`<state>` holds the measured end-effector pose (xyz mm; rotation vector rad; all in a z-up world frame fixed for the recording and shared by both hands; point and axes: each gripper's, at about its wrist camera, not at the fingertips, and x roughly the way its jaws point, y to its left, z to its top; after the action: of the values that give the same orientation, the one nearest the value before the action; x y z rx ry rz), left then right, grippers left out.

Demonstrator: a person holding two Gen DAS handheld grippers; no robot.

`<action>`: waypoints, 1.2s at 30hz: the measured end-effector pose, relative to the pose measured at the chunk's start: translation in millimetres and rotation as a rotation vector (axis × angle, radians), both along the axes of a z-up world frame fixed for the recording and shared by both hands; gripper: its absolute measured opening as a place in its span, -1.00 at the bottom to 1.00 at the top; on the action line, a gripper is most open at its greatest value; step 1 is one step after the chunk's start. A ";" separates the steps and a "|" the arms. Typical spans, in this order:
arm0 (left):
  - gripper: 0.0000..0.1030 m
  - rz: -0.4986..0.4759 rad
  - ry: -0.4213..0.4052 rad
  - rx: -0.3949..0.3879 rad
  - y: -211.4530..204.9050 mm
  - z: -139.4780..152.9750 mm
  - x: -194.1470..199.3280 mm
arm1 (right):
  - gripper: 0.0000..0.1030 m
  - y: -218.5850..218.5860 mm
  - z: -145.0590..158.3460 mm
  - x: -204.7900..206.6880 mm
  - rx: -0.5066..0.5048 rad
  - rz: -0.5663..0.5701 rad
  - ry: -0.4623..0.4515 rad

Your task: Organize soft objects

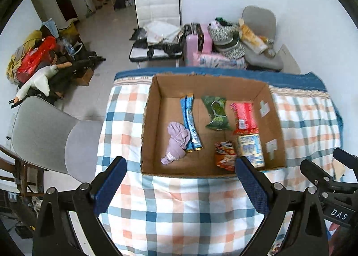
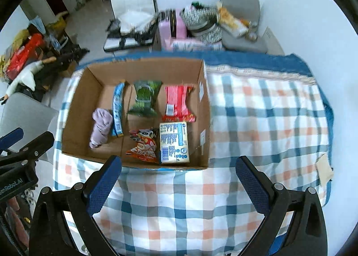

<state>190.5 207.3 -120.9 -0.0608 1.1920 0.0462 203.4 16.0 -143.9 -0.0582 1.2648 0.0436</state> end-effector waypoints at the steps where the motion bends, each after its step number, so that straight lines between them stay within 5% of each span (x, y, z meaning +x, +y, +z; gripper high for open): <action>1: 0.93 0.004 -0.008 0.001 -0.8 8.8 -5.2 | 1.00 -1.3 11.4 -5.0 -0.001 0.001 -0.019; 17: 0.93 0.018 -0.124 -0.033 -9.5 84.8 -53.2 | 1.00 -9.5 112.1 -57.6 -0.005 0.005 -0.150; 36: 0.93 0.037 -0.141 -0.037 -16.1 97.5 -67.5 | 1.00 -12.6 136.6 -71.7 -0.025 -0.008 -0.203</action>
<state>123.0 191.3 -23.4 -0.1173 1.0512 0.0517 131.7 3.4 -7.4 -0.0777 1.0631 0.0145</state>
